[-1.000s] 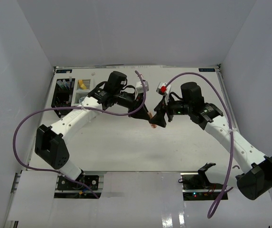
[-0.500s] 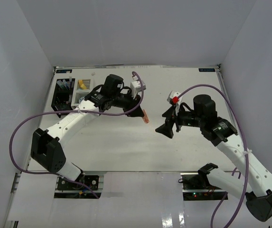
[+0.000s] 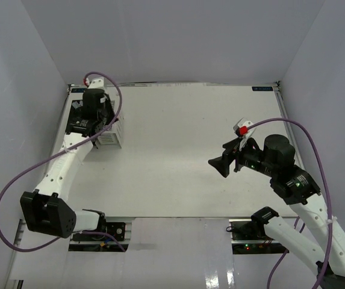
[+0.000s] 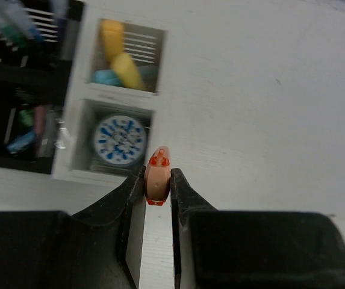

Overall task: Sort the stationery into containers
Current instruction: Place the pen in the storage box, then reset both arms

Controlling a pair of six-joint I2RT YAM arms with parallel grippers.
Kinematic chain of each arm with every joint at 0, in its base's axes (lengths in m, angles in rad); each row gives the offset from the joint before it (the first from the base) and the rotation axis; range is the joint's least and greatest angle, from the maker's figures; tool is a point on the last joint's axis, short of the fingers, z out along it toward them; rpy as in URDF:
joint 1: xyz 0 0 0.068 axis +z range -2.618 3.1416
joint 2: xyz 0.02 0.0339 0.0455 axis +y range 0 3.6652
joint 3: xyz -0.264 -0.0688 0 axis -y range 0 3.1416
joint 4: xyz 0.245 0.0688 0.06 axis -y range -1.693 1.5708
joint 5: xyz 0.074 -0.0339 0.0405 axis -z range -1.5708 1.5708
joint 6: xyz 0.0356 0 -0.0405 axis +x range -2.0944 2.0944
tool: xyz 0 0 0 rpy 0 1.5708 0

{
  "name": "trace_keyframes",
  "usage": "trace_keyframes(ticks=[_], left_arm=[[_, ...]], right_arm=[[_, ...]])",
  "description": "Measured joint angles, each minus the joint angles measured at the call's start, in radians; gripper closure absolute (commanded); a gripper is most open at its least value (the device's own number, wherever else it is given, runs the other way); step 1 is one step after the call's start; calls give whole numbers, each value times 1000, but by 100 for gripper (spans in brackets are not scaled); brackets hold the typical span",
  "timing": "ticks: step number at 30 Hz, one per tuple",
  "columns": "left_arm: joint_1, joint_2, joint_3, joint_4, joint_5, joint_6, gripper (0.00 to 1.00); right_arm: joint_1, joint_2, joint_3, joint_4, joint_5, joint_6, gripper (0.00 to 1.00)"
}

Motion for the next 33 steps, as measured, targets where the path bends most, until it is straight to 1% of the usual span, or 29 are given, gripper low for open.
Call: trace_keyframes(ticks=[3, 9, 12, 16, 19, 20, 23, 24, 25, 27, 28, 30, 33], left_arm=[[108, 2, 7, -28, -64, -24, 100], [301, 55, 78, -54, -103, -32, 100], [369, 88, 95, -50, -103, -28, 95], [418, 145, 95, -27, -95, -24, 89], [434, 208, 96, -16, -83, -24, 76], [436, 229, 96, -15, -76, -24, 66], [439, 272, 96, -15, -60, -24, 40], [440, 282, 96, -15, -56, -26, 26], [441, 290, 96, -15, -50, -28, 20], [442, 296, 96, -15, -42, -33, 13], [443, 295, 96, -15, -39, -35, 7], [445, 289, 96, -10, -30, -31, 3], [446, 262, 96, -8, 1, -16, 2]], right_arm=[[0, -19, -14, -19, 26, 4, 10], [0, -37, -21, -63, 71, -2, 10], [0, -43, -25, -76, 92, -9, 10], [0, -44, -29, -87, 102, -15, 10], [0, -44, -29, -87, 116, -20, 10], [0, -44, -29, -87, 120, -23, 10], [0, -43, -29, -87, 127, -24, 10], [0, -43, -29, -87, 130, -24, 10], [0, -43, -29, -87, 131, -24, 10], [0, -43, -29, -87, 138, -24, 10], [0, -43, -29, -87, 142, -24, 10], [0, -43, -29, -87, 146, -24, 10], [0, -46, -28, -88, 163, -22, 10]])
